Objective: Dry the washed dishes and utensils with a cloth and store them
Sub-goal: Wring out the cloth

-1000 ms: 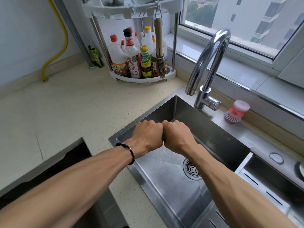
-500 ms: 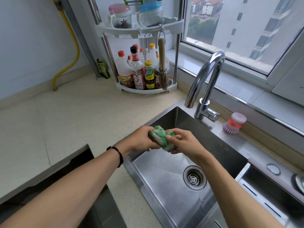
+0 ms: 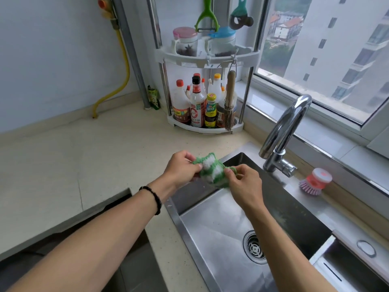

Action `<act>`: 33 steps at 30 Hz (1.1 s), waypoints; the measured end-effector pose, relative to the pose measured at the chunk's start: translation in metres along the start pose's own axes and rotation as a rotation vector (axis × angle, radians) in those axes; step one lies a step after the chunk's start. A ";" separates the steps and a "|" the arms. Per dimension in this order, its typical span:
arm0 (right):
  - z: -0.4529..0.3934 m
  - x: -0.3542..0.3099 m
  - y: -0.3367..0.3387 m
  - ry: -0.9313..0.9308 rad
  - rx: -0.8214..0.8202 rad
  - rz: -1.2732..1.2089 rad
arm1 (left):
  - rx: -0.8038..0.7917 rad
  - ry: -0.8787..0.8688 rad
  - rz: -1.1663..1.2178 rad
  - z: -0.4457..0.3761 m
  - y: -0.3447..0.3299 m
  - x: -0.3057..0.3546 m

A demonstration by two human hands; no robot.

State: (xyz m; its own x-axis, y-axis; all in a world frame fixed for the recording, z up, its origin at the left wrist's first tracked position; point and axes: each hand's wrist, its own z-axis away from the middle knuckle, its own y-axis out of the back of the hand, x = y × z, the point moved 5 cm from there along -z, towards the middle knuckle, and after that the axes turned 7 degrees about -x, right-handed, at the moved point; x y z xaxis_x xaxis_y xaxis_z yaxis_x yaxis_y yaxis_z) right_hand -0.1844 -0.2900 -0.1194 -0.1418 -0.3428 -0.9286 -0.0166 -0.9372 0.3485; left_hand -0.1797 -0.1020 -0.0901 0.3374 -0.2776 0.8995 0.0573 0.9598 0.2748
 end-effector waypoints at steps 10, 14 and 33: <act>0.007 -0.068 -0.085 -0.025 -0.561 -0.176 | -0.133 -0.159 -0.042 0.020 0.088 -0.004; 0.011 -0.122 -0.129 0.142 -0.523 0.020 | -0.198 -0.209 -0.148 0.030 0.138 -0.009; 0.040 -0.236 -0.516 0.400 -0.574 0.239 | 0.560 0.136 -0.139 0.116 0.485 -0.191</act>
State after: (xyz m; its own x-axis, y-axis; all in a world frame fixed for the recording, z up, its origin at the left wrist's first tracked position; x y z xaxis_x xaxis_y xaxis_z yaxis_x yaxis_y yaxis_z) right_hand -0.1816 0.2774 -0.0749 0.2971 -0.4361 -0.8494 0.5054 -0.6829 0.5274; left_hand -0.3249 0.4119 -0.0894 0.4816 -0.3559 0.8009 -0.3827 0.7368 0.5575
